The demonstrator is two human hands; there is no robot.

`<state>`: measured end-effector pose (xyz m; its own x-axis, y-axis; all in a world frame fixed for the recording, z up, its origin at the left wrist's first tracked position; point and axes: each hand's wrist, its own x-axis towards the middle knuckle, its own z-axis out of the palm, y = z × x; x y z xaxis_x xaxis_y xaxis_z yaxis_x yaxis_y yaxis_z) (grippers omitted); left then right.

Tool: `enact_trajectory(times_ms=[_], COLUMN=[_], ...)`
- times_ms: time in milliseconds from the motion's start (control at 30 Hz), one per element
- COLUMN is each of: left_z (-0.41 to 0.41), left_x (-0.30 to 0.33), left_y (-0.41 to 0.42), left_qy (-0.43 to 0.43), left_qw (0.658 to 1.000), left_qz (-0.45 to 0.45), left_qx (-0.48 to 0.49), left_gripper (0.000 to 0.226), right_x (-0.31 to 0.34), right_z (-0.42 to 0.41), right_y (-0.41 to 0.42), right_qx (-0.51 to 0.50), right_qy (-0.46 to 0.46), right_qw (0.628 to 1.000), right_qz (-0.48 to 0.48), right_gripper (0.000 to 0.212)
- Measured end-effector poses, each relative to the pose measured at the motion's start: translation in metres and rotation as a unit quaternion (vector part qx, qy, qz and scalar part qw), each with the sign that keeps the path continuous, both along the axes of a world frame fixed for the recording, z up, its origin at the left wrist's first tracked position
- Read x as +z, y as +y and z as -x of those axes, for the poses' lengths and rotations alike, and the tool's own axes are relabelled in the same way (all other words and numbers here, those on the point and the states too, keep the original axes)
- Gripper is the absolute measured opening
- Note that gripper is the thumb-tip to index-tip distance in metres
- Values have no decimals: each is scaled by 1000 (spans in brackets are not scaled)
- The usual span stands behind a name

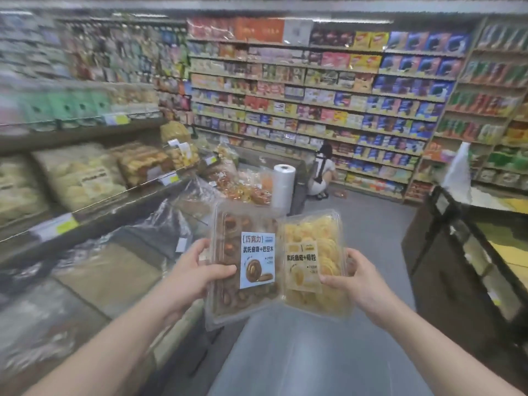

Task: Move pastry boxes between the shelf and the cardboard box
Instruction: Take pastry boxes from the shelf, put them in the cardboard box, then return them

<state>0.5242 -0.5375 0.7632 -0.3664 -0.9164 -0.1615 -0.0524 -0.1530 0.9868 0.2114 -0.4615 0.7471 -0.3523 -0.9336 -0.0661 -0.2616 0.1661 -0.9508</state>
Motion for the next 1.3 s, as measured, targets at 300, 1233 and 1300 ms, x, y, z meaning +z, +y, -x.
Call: enact_trajectory(times_ms=[300, 1233, 1300], left_z=[-239, -445, -443], left_x=[6, 29, 25], left_y=[-62, -146, -155], left_qy=[28, 60, 69], left_qw=[982, 790, 785], left_qz=[5, 57, 67], left_qx=[189, 607, 612], left_gripper=[71, 40, 42], right_x=[6, -31, -44], right_z=[-225, -636, -647], right_y=[-196, -585, -602], right_qx=[194, 534, 545], right_qy=[-50, -155, -182], right_qw=[979, 831, 818], right_qz=[26, -15, -36], right_gripper=[56, 48, 47])
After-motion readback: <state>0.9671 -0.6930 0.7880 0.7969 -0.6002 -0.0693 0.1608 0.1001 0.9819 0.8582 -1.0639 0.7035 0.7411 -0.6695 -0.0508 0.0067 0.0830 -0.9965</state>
